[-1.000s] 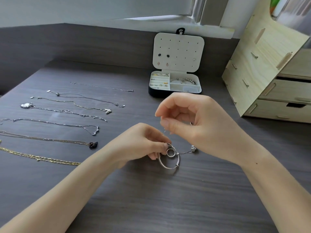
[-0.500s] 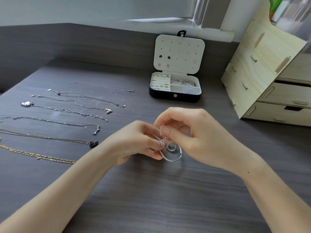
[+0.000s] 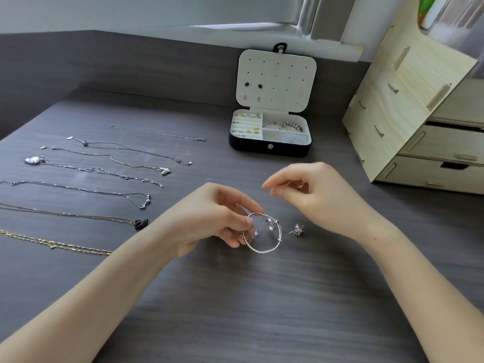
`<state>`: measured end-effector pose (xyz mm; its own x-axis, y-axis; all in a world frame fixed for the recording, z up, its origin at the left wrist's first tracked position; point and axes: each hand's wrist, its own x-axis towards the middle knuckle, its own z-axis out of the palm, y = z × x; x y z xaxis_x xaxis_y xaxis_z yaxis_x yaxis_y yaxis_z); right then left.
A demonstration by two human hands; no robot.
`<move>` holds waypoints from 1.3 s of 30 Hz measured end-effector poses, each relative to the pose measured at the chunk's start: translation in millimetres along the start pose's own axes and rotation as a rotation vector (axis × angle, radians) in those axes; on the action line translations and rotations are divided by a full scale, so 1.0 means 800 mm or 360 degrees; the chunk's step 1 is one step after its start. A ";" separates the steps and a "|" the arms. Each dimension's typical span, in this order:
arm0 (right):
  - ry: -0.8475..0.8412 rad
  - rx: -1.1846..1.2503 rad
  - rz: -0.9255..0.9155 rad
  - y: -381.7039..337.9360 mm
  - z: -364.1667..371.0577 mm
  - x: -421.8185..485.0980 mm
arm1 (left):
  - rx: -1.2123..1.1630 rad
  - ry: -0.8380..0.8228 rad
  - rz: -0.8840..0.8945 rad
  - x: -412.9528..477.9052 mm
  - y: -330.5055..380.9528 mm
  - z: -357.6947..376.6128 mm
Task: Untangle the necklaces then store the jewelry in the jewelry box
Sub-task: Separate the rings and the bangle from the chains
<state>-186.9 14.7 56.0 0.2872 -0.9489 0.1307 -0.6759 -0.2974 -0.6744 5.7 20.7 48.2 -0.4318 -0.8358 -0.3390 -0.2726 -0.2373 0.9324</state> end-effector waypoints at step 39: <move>-0.0340 0.0877 0.0188 0.005 0.001 0.000 | 0.0147 -0.0113 0.0201 -0.002 0.003 -0.006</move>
<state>-188.9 14.1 52.8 0.4003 -0.9130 -0.0785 -0.2768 -0.0388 -0.9601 10.0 19.1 51.6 -0.5266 -0.8181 -0.2311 -0.2888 -0.0836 0.9537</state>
